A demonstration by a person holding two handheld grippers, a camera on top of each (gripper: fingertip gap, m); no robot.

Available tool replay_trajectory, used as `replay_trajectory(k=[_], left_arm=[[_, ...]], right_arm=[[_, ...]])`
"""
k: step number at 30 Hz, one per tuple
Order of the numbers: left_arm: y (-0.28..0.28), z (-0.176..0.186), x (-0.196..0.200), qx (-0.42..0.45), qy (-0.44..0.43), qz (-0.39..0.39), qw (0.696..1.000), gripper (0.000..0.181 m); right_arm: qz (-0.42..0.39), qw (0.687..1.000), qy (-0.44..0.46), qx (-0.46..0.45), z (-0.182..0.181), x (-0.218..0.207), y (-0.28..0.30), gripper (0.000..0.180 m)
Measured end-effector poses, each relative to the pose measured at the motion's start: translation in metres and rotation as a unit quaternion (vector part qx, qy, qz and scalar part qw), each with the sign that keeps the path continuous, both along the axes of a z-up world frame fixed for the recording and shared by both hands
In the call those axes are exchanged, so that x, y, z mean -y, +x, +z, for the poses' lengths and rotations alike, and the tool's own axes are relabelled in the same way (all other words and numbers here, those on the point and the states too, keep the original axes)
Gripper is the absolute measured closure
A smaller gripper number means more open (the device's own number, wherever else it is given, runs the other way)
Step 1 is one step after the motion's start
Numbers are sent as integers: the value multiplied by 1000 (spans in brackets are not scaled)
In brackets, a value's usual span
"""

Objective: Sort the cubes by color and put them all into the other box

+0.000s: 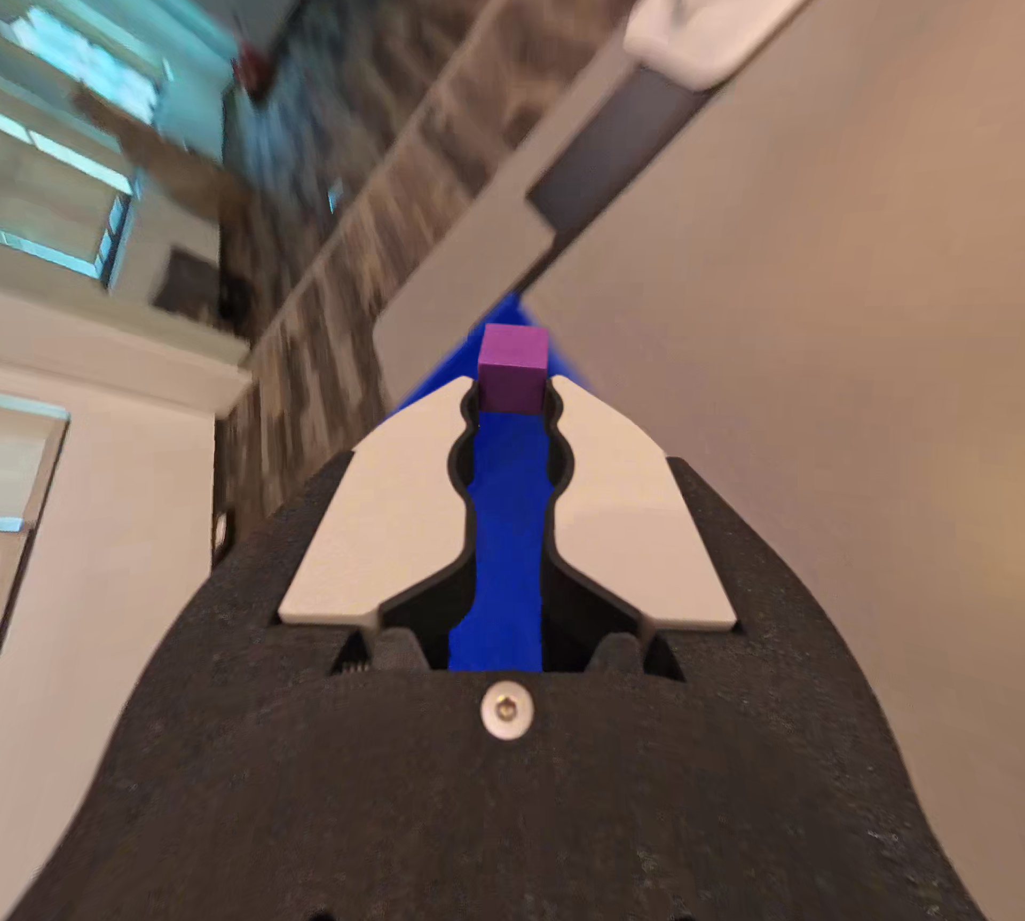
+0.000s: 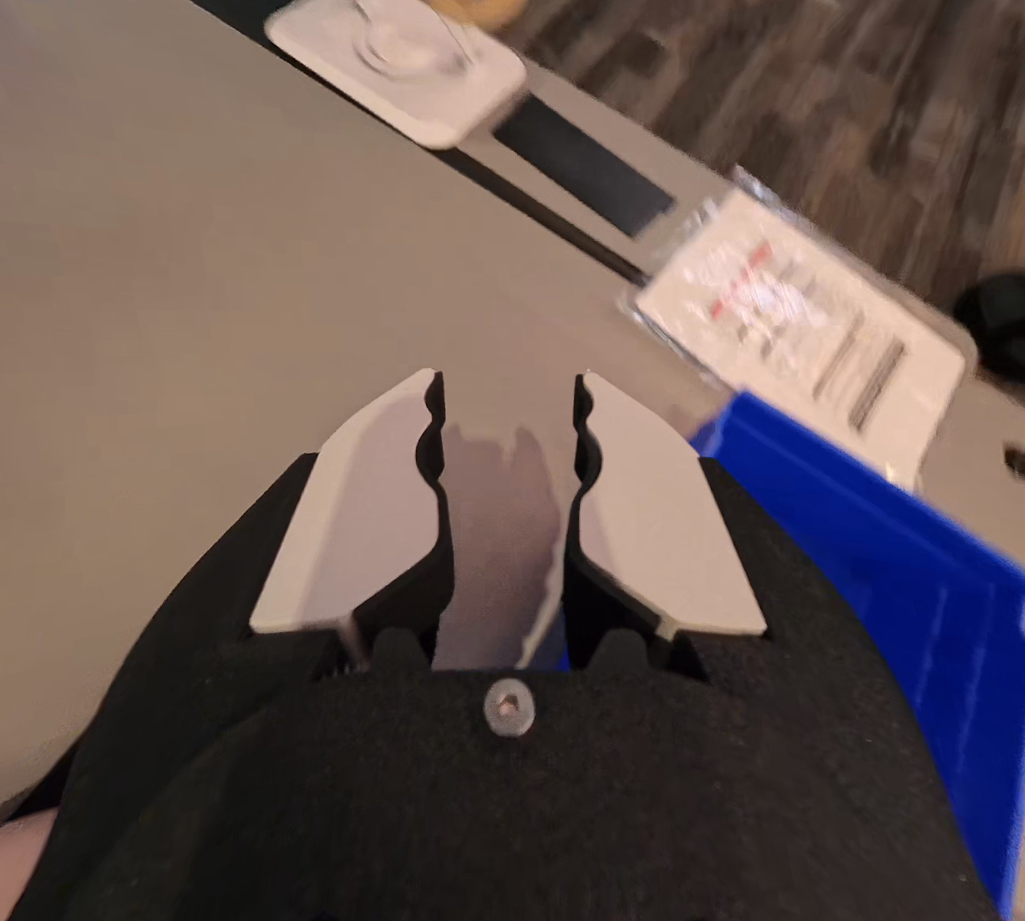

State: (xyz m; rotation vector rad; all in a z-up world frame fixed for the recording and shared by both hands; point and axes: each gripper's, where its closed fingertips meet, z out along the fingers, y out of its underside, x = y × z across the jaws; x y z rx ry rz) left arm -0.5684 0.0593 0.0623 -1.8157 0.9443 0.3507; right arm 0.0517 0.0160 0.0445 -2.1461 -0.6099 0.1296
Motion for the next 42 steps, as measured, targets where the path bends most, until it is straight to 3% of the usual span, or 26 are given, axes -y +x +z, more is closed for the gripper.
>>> replay_trajectory(k=[4, 8, 9, 12, 15, 22, 27, 29, 35, 37, 39, 42], left_arm=[[121, 16, 16, 66, 67, -121, 988, 159], [230, 19, 41, 75, 95, -252, 960, 159], [249, 22, 45, 69, 105, -273, 954, 159], [299, 32, 54, 74, 125, -331, 932, 159], [334, 40, 61, 92, 129, -377, 913, 159], [365, 50, 69, 145, 143, -412, 888, 160], [366, 42, 67, 134, 150, -412, 888, 160], [367, 39, 70, 138, 144, -420, 885, 159], [362, 32, 70, 144, 140, -416, 887, 159], [356, 35, 65, 148, 152, -401, 891, 171], [347, 37, 59, 154, 157, -384, 897, 176], [336, 25, 43, 137, 134, -355, 915, 181]], right_arm=[[165, 983, 61, -53, 39, -2, -107, 133], [341, 904, 21, -256, 75, 30, -219, 132], [355, 889, -8, -288, 75, 33, -234, 133], [356, 885, -37, -297, 65, 23, -258, 141], [386, 840, -80, -371, 74, 33, -268, 133], [392, 796, -123, -445, 78, 30, -259, 138], [406, 787, -159, -438, 65, 32, -271, 140], [418, 782, -171, -430, 61, 36, -276, 156], [419, 779, -177, -432, 58, 35, -276, 158], [414, 778, -171, -441, 65, 33, -265, 158], [400, 796, -152, -429, 73, 32, -239, 158], [313, 875, -64, -364, 85, 35, -159, 158]])
